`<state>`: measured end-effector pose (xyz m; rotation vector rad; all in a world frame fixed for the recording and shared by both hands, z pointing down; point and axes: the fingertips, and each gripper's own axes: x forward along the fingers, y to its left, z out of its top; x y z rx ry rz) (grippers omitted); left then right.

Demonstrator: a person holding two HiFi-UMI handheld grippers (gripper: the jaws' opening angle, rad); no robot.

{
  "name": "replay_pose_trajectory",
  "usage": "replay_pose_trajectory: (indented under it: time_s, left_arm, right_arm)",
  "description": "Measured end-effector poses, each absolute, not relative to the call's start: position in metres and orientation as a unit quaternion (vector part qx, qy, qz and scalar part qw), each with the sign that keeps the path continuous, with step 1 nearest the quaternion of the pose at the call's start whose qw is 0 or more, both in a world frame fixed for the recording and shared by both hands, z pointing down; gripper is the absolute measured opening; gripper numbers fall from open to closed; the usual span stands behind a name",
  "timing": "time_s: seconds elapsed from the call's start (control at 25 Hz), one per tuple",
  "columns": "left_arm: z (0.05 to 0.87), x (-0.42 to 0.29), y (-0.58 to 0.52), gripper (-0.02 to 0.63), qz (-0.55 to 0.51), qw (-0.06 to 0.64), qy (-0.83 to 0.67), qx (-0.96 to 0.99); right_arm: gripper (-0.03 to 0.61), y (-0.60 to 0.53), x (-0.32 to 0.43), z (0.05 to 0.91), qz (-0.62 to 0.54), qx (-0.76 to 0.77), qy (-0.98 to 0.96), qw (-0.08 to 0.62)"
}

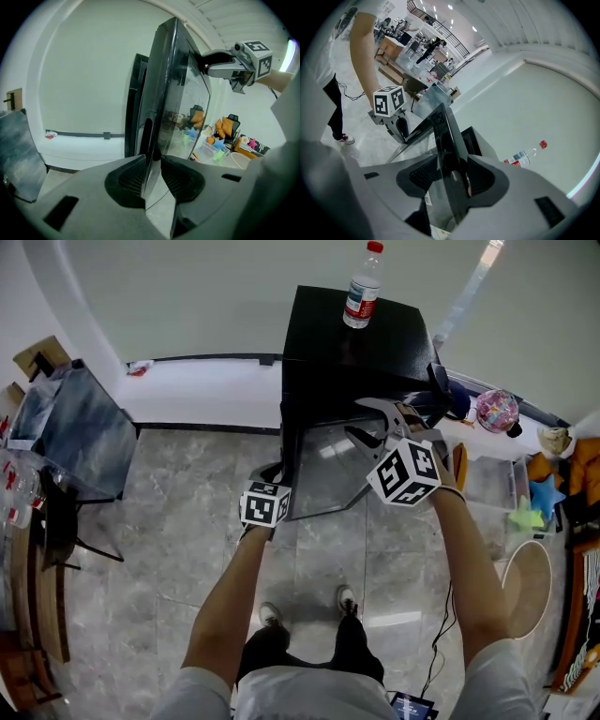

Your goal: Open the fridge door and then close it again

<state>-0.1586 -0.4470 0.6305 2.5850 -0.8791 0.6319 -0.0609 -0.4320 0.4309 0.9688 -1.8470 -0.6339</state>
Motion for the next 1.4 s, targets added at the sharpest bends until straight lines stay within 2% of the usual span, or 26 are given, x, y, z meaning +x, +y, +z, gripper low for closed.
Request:
replay_pose_trajectory:
  time_s: [1.4]
  left_arm:
    - [0.633,-0.132,-0.548,0.083,0.218,0.151,-0.248,0.932]
  right_arm:
    - [0.197,-0.506,-0.04,0.433,-0.215,0.471,-0.709,0.479]
